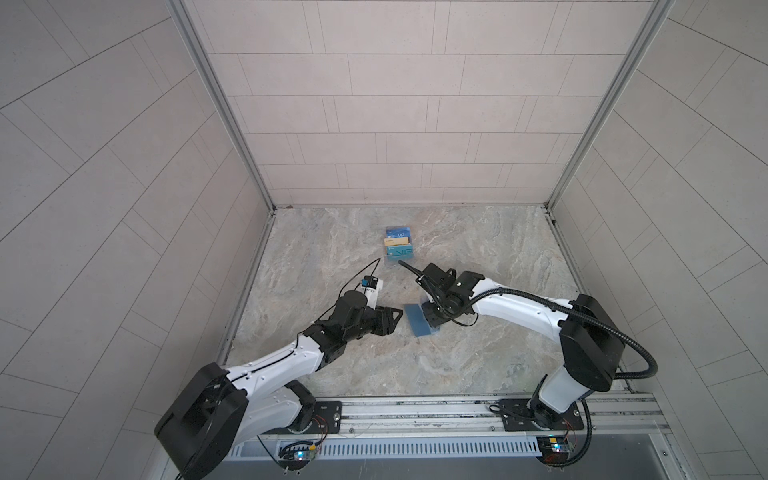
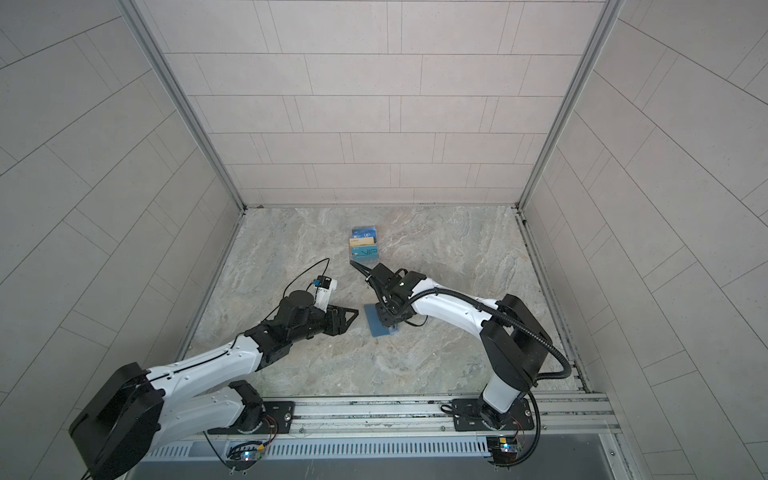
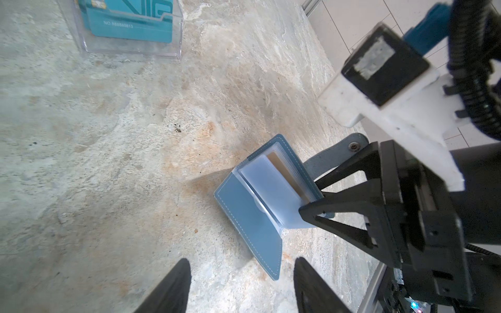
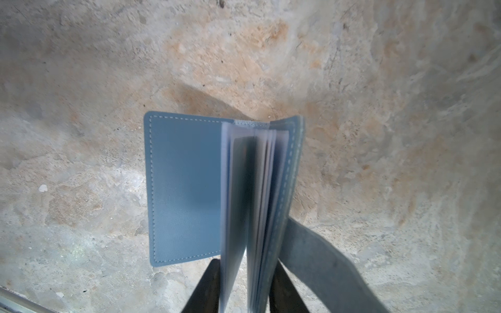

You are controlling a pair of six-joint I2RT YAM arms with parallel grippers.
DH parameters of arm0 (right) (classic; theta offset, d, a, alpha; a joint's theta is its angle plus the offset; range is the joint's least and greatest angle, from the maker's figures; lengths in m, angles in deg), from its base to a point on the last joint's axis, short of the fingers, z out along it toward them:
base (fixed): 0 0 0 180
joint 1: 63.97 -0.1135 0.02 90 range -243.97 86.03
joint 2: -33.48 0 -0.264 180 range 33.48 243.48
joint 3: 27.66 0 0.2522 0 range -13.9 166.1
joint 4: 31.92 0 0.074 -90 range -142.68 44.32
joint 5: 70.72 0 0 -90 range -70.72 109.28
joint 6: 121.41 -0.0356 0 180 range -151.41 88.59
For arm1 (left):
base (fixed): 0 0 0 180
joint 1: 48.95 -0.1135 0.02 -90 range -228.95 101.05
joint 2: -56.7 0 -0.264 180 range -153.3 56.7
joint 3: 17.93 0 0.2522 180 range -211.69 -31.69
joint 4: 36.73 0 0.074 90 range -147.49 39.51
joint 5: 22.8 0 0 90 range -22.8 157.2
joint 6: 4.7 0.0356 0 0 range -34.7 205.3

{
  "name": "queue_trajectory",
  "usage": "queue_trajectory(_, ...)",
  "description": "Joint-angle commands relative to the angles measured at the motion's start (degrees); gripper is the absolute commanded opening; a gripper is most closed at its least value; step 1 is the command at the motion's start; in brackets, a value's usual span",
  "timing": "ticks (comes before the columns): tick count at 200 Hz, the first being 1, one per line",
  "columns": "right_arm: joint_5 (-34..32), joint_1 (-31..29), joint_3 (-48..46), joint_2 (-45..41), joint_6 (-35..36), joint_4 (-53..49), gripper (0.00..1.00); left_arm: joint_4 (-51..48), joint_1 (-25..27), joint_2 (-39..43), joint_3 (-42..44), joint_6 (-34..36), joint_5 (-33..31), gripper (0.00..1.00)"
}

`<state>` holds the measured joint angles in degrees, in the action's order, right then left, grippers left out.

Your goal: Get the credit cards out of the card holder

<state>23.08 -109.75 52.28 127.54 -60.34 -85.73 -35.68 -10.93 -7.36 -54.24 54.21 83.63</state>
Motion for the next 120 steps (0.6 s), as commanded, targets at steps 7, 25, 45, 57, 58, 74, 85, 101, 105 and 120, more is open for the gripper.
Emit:
queue_trajectory(7, 0.08, -0.36, 0.63, -2.21, -0.61, 0.5, 0.34, -0.84, 0.21, 0.52, 0.48, 1.12, -1.04, 0.64)
queue_trajectory(25, -0.11, -0.36, 0.44, -2.24, -0.68, 0.69, 0.34, -0.75, 0.21, 0.33, 0.62, 1.11, -1.05, 0.64)
queue_trajectory(45, 1.09, -0.36, 0.02, -2.43, -0.61, 1.27, 0.34, -0.74, 0.21, 0.11, 0.62, 1.21, -1.13, 0.64)
queue_trajectory(57, 2.14, -0.36, -0.42, -2.97, -0.66, 1.98, 0.36, -0.71, 0.21, -0.02, 0.58, 1.21, -1.18, 0.64)
queue_trajectory(58, 2.24, -0.36, -0.49, -3.06, -0.66, 2.1, 0.36, -0.73, 0.21, -0.02, 0.58, 1.21, -1.16, 0.64)
queue_trajectory(74, 3.19, -0.36, -0.84, -3.82, -0.63, 2.58, 0.38, -0.55, 0.21, -0.43, 0.55, 1.21, -1.14, 0.64)
queue_trajectory(85, 3.79, -0.28, -1.04, -4.17, -0.53, 2.78, 0.39, -0.32, 0.21, -0.7, 0.5, 1.15, -1.11, 0.64)
queue_trajectory(101, 3.83, 0.2, -1.43, -4.67, -0.54, 2.99, 0.4, -0.09, 0.21, -1.07, 0.48, 1.12, -0.85, 0.63)
queue_trajectory(105, 3.69, 0.37, -1.55, -4.68, -0.49, 2.97, 0.4, -0.13, 0.21, -1.16, 0.55, 1.12, -0.87, 0.63)
queue_trajectory(120, 3.41, 1.07, -2.25, -4.52, -0.41, 3.05, 0.4, -0.01, 0.21, -1.42, 0.42, 1.12, -0.78, 0.63)
